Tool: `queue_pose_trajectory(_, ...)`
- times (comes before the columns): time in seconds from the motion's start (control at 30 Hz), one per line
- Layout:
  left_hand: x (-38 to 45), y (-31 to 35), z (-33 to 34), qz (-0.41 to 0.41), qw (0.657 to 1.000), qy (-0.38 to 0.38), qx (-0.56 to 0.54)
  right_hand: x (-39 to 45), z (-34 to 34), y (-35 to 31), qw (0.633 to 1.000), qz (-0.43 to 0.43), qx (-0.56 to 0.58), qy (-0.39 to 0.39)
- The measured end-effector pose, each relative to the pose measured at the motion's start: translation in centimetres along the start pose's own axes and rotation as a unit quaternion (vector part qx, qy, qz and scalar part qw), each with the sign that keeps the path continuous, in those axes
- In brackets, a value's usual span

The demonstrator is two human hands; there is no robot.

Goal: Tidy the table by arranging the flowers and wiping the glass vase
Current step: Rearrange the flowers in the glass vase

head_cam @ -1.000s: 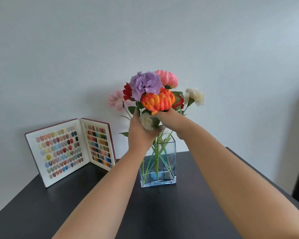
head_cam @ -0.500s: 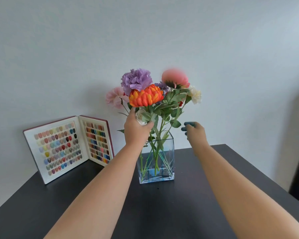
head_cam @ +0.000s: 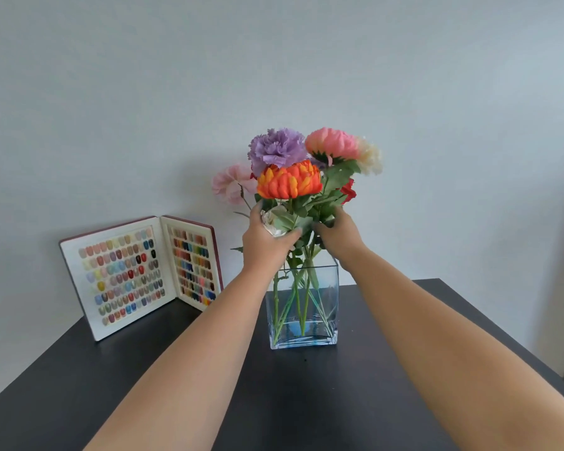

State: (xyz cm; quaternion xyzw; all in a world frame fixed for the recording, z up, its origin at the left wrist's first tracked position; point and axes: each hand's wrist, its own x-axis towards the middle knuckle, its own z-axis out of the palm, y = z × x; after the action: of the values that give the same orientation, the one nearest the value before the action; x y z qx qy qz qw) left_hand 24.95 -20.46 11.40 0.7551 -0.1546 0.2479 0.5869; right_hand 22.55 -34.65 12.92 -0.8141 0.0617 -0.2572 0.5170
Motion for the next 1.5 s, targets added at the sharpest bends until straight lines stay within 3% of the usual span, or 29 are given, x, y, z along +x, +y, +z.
queue_pose_trajectory(0.2, 1.6, 0.3, -0.9, 0.024, 1.0, -0.004, 0.019, 0.3, -1.6, -2.8, 0.993, -0.052, -0.102, -0.014)
queue_pose_trajectory(0.33, 2.7, 0.7, -1.5, 0.034, 0.999, -0.012, 0.024, 0.6, -2.0, -4.1, 0.99, -0.077, -0.113, 0.018)
queue_pose_trajectory(0.67, 2.7, 0.1, -2.4, 0.029, 0.999, -0.022, 0.033, 0.6, -1.6, -3.8, 0.995, -0.048, -0.083, -0.001)
queue_pose_trajectory(1.0, 1.4, -2.0, -1.7, 0.037, 0.993, -0.115, 0.007, -1.1, 0.4, 0.3, 0.997, -0.018, -0.068, -0.02)
queue_pose_trajectory(1.23, 1.0, -3.5, -2.0, 0.038, 0.992, -0.12, 0.006, -2.0, 0.6, 1.8, 0.996, -0.02, 0.07, 0.057)
queue_pose_trajectory(1.5, 1.3, -3.8, -1.9, 0.005, 0.992, -0.121, -0.024, 1.4, -0.2, -0.5, 0.999, -0.001, -0.035, 0.031)
